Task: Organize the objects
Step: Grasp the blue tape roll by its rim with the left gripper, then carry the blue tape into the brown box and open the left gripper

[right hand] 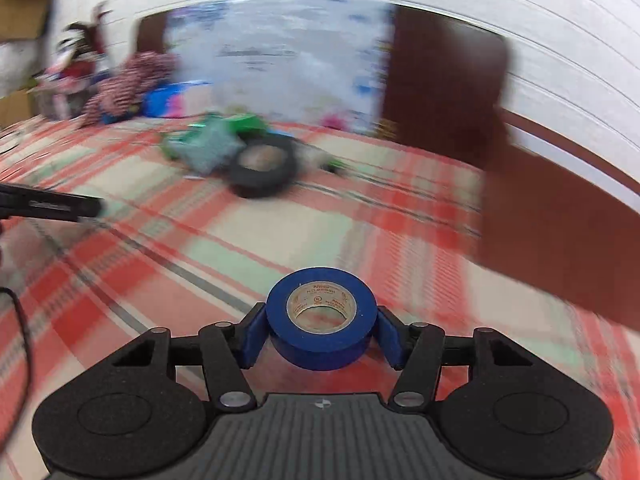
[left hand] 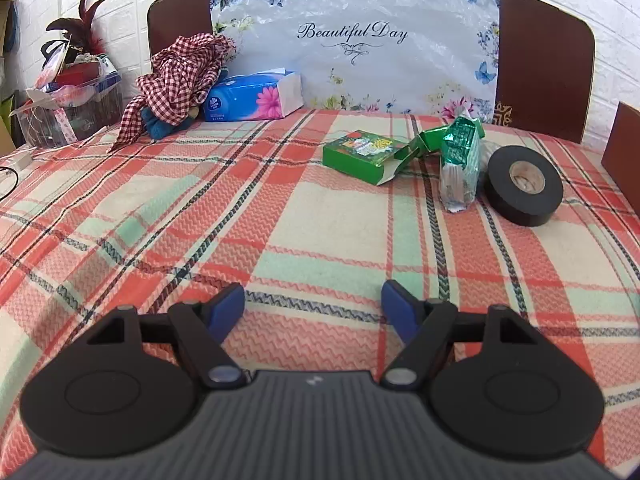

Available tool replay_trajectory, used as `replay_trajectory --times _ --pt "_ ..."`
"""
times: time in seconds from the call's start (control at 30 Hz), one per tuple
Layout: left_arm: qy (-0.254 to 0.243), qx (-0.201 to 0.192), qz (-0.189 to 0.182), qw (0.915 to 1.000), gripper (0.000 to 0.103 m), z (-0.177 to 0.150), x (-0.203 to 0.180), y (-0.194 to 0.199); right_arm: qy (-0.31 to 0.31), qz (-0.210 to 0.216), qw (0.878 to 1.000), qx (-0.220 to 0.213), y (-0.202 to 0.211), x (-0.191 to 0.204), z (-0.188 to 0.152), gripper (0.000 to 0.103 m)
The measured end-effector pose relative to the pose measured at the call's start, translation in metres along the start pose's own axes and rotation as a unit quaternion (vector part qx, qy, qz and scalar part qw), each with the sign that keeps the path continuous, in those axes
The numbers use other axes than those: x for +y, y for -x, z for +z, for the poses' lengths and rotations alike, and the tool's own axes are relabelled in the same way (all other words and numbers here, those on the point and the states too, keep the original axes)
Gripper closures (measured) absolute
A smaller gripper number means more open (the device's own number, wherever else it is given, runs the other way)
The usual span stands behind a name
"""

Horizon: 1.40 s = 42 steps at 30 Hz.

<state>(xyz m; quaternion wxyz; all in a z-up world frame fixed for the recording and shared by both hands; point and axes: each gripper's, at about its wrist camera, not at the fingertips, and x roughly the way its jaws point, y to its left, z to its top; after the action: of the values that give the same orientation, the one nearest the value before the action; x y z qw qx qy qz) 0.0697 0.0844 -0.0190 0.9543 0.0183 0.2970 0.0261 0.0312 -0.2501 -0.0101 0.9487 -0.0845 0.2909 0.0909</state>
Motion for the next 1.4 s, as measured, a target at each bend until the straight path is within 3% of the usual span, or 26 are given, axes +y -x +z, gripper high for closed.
replay_trajectory --times 0.07,0.1,0.17,0.27,0.33,0.43,0.53,0.67,0.7,0.73,0.83,0.93,1.07,1.17,1.3,1.4 --pt "-0.005 0.012 0.007 0.9999 0.033 0.005 -0.01 0.003 -0.041 -0.028 0.999 0.005 0.017 -0.029 -0.015 0.03" --pt "-0.002 0.025 -0.022 0.9995 0.035 0.009 -0.019 0.006 -0.063 -0.029 0.998 0.007 0.024 -0.041 -0.023 0.023" --pt "-0.013 0.047 -0.098 0.9939 0.042 0.019 -0.049 0.015 -0.098 -0.022 0.995 0.003 0.035 -0.057 -0.036 0.028" --pt "-0.064 0.067 -0.2 0.9754 0.044 0.027 -0.115 0.033 -0.096 -0.025 0.995 -0.003 0.037 -0.055 -0.04 0.027" --pt "-0.095 0.085 -0.246 0.9607 0.044 0.029 -0.157 0.045 -0.072 -0.029 0.997 -0.004 0.036 -0.048 -0.04 0.03" --pt "-0.136 0.099 -0.285 0.9435 0.046 0.031 -0.202 0.058 -0.059 -0.019 0.998 -0.009 0.038 -0.046 -0.039 0.033" --pt "-0.151 0.121 -0.297 0.9352 0.047 0.03 -0.226 0.06 -0.065 -0.011 0.998 -0.011 0.038 -0.049 -0.039 0.034" --pt "-0.155 0.162 -0.293 0.9296 0.064 0.019 -0.24 0.049 -0.065 -0.009 0.998 -0.009 0.034 -0.049 -0.035 0.037" --pt "-0.154 0.154 -0.296 0.93 0.067 0.015 -0.24 0.05 -0.064 -0.005 0.998 -0.008 0.033 -0.049 -0.034 0.042" --pt "-0.159 0.149 -0.304 0.9275 0.079 0.014 -0.241 0.051 -0.06 0.002 0.998 -0.008 0.031 -0.048 -0.033 0.046" --pt "-0.165 0.147 -0.298 0.9285 0.081 0.022 -0.25 0.055 -0.044 -0.007 0.999 -0.022 0.033 -0.044 -0.029 0.047" --pt "-0.166 0.121 -0.309 0.9284 0.083 0.043 -0.259 0.065 -0.066 -0.015 0.995 -0.066 0.043 -0.055 -0.023 0.047" --pt "-0.179 0.048 -0.336 0.9235 0.083 0.088 -0.291 0.088 -0.046 -0.09 0.982 -0.158 0.057 -0.076 0.0 0.047" --pt "-0.199 0.001 -0.346 0.9169 0.083 0.119 -0.331 0.097 -0.049 -0.128 0.97 -0.201 0.056 -0.107 0.023 0.047" --pt "-0.21 -0.012 -0.362 0.9084 0.083 0.145 -0.383 0.085 -0.066 -0.157 0.962 -0.211 0.038 -0.153 0.042 0.047" --pt "-0.213 -0.008 -0.362 0.9074 0.083 0.151 -0.417 0.066 -0.074 -0.168 0.963 -0.198 0.017 -0.18 0.049 0.047"
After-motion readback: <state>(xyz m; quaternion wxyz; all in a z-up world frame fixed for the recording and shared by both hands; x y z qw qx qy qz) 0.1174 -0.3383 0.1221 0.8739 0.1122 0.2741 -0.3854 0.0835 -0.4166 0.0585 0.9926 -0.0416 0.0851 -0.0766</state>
